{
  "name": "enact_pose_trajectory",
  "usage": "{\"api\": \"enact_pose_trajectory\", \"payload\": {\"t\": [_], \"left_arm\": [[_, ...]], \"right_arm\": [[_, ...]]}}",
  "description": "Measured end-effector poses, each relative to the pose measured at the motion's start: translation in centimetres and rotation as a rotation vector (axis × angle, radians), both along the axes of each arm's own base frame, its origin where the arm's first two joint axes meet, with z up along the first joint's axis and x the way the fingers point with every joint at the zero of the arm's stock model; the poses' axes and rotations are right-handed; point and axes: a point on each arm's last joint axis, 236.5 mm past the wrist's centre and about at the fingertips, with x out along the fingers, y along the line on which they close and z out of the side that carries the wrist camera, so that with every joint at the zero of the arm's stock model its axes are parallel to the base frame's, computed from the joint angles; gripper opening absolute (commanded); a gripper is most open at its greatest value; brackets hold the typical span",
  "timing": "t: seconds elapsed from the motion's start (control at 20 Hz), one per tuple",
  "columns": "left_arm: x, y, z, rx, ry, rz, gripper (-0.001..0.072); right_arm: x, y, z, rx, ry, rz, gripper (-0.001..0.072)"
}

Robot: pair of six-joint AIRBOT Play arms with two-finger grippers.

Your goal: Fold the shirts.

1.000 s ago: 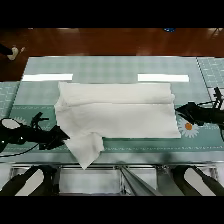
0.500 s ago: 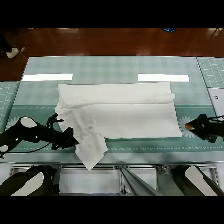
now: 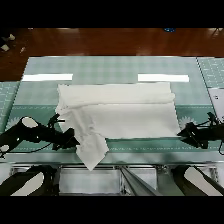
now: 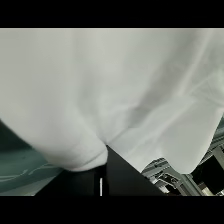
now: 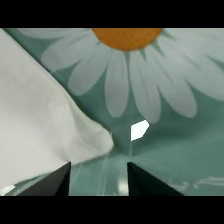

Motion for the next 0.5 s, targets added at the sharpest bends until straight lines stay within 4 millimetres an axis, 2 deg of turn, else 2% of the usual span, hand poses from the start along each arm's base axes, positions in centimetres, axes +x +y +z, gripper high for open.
{"api": "enact_pose_trajectory", "payload": {"t": [0.05,0.1,0.15,0.2,0.3,0.4,0.45,0.5], "left_arm": [[0.0,0.0,0.0,0.000,-0.001,-0.001,0.0036],[0.0,0.0,0.0,0.000,-0.001,-0.001,0.0036],[0.0,0.0,0.0,0.000,-0.001,-0.001,0.0036],[0.0,0.0,0.0,0.000,-0.001,-0.001,0.0036],[0.1,0.0,0.0,0.000,-0.006,-0.006,0.0037],[0.8,0.4,0.3,0.008,-0.030,-0.020,0.0037],[1.5,0.8,0.4,0.019,-0.054,-0.030,0.0037],[3.0,1.4,0.6,0.037,-0.099,-0.017,0.0037]], "right_arm": [[0.7,0.6,-0.1,0.015,-0.013,-0.003,0.0409],[1.6,1.1,-0.2,0.030,-0.035,-0.012,0.0365],[2.5,1.5,-0.4,0.034,-0.056,-0.012,0.0217],[3.4,1.8,-0.7,0.033,-0.080,-0.012,0.0015],[5.0,2.3,-0.6,0.030,-0.135,0.016,0.0022],[6.6,2.6,0.5,0.034,-0.200,0.043,0.0021],[7.2,2.8,1.3,0.036,-0.225,0.062,0.0021],[7.8,2.7,2.2,0.032,-0.251,0.082,0.0021]]}}
